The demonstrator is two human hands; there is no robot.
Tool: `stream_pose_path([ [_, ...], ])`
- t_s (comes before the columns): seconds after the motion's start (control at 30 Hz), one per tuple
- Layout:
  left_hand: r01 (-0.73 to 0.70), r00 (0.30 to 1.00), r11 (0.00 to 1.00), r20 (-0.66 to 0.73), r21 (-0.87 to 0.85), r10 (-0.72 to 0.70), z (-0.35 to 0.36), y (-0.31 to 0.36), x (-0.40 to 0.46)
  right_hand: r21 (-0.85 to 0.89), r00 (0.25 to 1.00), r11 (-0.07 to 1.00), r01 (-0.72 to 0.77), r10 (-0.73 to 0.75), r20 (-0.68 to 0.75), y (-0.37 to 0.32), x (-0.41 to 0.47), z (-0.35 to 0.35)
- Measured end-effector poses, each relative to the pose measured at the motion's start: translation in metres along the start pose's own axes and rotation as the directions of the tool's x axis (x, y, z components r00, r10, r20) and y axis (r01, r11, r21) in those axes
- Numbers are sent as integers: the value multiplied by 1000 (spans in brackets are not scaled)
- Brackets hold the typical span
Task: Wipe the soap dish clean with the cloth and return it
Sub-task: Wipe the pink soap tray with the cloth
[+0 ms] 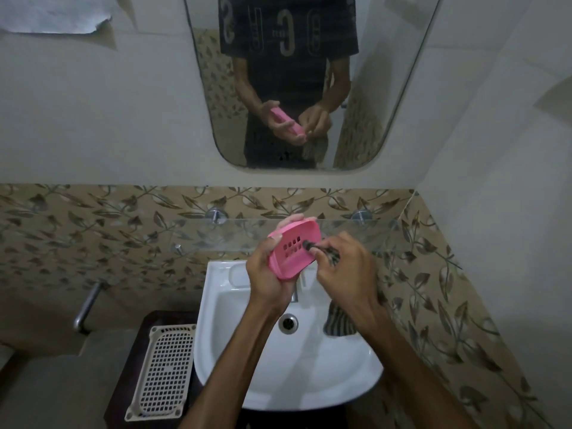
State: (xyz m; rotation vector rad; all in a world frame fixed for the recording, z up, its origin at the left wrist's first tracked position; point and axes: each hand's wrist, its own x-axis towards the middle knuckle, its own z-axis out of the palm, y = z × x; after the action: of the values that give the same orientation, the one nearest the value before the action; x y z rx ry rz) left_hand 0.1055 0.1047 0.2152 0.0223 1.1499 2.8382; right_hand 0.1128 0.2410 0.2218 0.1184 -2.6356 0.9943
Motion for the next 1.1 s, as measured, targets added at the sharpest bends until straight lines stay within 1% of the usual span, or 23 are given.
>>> stream_pose_path([
  [0.03,-14,1000,1000,5,11,14,1,0,0,13,1000,1000,15,-15,16,-1,-2,1],
  [0.13,-30,999,999,-36,14,30,-4,-4,1,152,985,986,68,-90,148,-7,-13,6],
  [0.17,-28,999,1000,-44,9,29,-6,-6,2,142,988,989,49,-69,139,-5,-11,8],
  [0.23,-22,999,1000,-37,21,22,-6,-7,3,129,996,989,-72,65,57,0,-7,12],
  [0.27,-23,999,999,-40,27,24,-7,-8,4,186,992,975,-123,116,50,-1,-9,14],
  [0.3,-26,998,999,-50,31,28,-9,-8,4,282,989,949,-139,120,84,-5,-13,18],
  [0.33,-27,998,999,-59,26,28,-9,-7,5,374,988,919,-125,81,131,-10,-19,22],
  [0.37,-25,998,999,-64,22,26,-10,-6,6,435,988,895,-100,38,149,-14,-23,25],
  [0.4,-23,998,1000,-63,17,24,-10,-4,6,460,989,883,-96,34,142,-14,-24,28],
  [0.5,-27,998,999,-49,24,28,-11,-7,6,505,970,828,-242,218,107,0,-17,31],
  [0.57,-46,996,998,-72,52,50,-12,-10,4,539,940,771,-339,306,153,5,-18,32],
  [0.6,-49,996,996,-75,77,55,-11,-11,3,580,917,712,-397,336,216,4,-17,33],
  [0.63,-48,997,992,-62,114,55,-10,-12,2,639,878,605,-475,372,301,1,-16,33],
  [0.7,-36,999,979,-12,198,39,-8,-13,3,713,773,337,-615,438,460,-4,-9,30],
  [0.73,-23,1000,971,8,236,22,-9,-11,5,724,737,250,-643,459,496,-5,-6,28],
  [0.77,-5,1000,965,26,262,-1,-11,-8,7,732,723,210,-648,474,503,-4,-4,29],
  [0.8,22,999,963,41,270,-34,-13,-3,9,741,727,210,-638,482,489,-4,-2,29],
  [0.83,63,996,966,46,252,-77,-15,1,10,748,751,255,-613,482,452,-3,-1,29],
  [0.87,116,991,970,37,211,-127,-16,6,10,746,795,348,-567,468,386,-3,0,28],
  [0.9,167,984,972,26,162,-174,-18,11,10,723,851,480,-497,432,298,-1,3,27],
  [0.97,225,973,974,45,41,-227,-21,19,11,617,950,725,-305,278,143,0,11,24],
  [1.03,259,963,965,91,-43,-255,-24,29,14,514,992,849,-120,89,86,0,19,22],
  [1.1,294,951,956,103,-17,-291,-26,37,19,390,998,920,28,-48,43,-4,21,19],
])
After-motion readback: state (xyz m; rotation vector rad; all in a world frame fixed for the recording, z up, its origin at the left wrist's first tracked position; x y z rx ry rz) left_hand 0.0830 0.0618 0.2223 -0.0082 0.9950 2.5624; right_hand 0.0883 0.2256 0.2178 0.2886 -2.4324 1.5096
